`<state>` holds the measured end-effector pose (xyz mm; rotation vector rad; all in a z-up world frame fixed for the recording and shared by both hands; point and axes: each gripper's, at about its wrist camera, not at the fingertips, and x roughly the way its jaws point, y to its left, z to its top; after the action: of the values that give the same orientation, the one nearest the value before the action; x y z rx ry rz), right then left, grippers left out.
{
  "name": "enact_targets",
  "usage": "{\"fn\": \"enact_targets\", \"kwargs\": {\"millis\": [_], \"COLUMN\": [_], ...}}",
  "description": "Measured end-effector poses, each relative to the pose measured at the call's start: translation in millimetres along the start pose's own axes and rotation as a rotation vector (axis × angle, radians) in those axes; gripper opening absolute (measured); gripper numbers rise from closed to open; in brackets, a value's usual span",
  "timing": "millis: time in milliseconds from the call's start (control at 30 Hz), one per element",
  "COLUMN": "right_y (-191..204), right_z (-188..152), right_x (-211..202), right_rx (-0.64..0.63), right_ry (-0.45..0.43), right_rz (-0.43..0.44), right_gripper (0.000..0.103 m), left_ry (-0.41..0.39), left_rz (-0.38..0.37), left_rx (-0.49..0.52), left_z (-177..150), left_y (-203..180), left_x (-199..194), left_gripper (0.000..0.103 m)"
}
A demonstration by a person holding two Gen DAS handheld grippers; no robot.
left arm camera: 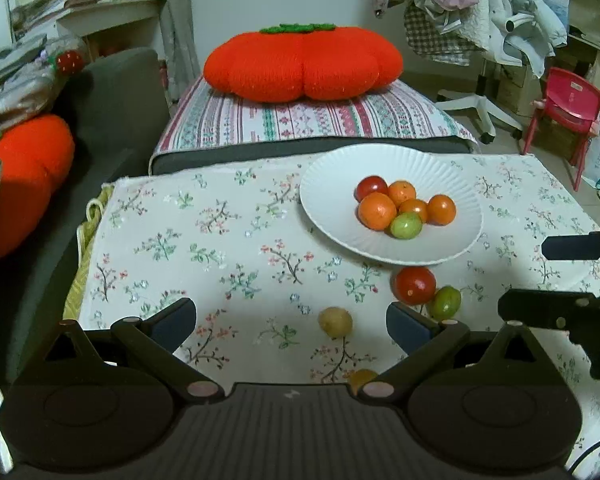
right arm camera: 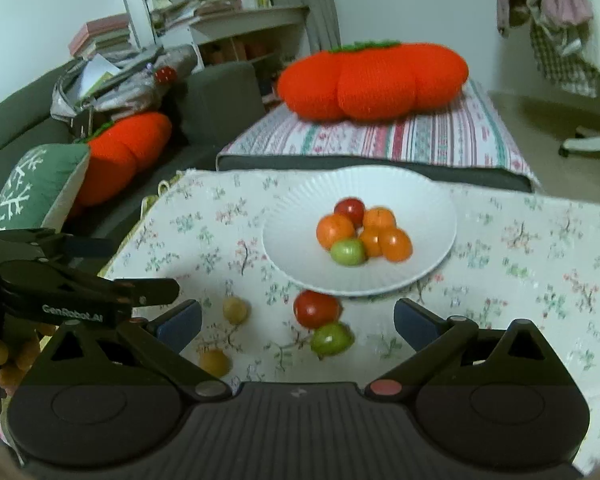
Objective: Organize fruits
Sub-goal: 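Lift both tools off the plate back toward the loose fruits, then grasp a brown round fruit with the left tool while the right tool grasps a green tomato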
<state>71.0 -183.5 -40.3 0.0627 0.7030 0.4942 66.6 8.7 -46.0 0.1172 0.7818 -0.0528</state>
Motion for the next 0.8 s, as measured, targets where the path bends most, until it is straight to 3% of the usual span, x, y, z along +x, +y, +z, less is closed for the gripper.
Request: {"fn": "enact_targets", "kwargs": {"millis": [400,667,800], "right_y": [-2,-4,4], "right_z": [-6,-18,-23], "right_x": [10,30,36], "right_rx": [0.009,-0.012,-0.063], "right_ry": [0.007,0.069,0.104], "right_rz": [-0.049,-0.078,-0.058], "right_gripper": [0.1,0.082,0.076], "left_ry": [0.048,0.034,0.059], "left_rz": [-0.105,-0.139,-0.14], "left_rx": [-0.048,0.087,0.101], "left_z": [-26,-43,-48], "left_y": [10,-17,-19], "left_x": [17,23,32], "left_gripper": [0.092,0.092,0.089]}}
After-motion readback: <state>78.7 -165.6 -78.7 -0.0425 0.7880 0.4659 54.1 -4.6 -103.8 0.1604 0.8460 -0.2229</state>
